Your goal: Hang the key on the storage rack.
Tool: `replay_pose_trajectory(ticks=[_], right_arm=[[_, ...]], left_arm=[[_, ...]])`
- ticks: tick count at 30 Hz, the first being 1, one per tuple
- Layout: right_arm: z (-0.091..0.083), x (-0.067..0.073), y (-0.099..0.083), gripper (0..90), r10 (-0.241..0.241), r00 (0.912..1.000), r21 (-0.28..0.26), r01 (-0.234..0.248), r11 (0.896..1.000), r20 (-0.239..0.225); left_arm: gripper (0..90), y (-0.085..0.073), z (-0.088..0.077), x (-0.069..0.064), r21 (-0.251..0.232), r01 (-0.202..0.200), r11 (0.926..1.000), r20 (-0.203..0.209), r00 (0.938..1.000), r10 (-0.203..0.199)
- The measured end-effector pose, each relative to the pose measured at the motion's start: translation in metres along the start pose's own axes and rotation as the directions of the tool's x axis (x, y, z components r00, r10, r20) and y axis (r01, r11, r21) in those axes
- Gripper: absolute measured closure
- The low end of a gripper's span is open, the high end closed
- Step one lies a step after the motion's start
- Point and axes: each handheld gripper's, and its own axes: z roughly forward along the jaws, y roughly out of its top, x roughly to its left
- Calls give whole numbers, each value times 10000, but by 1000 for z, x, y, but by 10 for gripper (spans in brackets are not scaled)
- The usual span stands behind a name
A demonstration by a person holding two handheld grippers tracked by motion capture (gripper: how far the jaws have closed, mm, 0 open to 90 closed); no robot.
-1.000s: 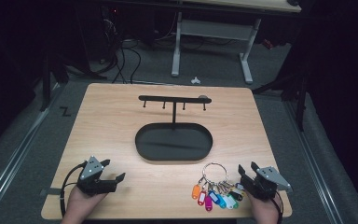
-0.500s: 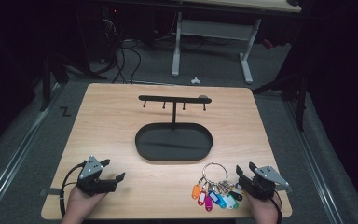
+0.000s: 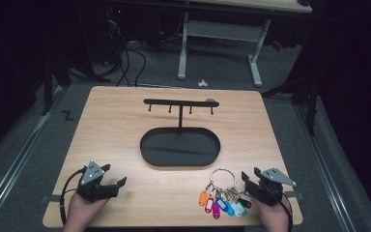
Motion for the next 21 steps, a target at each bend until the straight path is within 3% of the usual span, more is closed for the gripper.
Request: replay_pose_trajectory(ticks=[5, 12, 18, 21], right_arm=[[4, 1, 7, 434, -254, 9996, 866, 263, 9959, -119], [4, -5, 27, 496, -336, 9994, 1882, 337, 9815, -37], [8, -5, 35, 478, -320, 9993, 2380, 362, 9706, -215], [11, -2, 37, 463, -657, 9967, 2633, 760, 9617, -479]], left_arm=[[207, 0, 2, 0, 36, -1, 10000, 186, 9998, 1], [211, 1, 2, -2, -14, -134, 9999, 306, 9994, 134], [211, 2, 2, -2, -22, -201, 9998, 260, 9995, 201], [211, 1, 2, -3, -48, -268, 9996, 240, 9993, 269]])
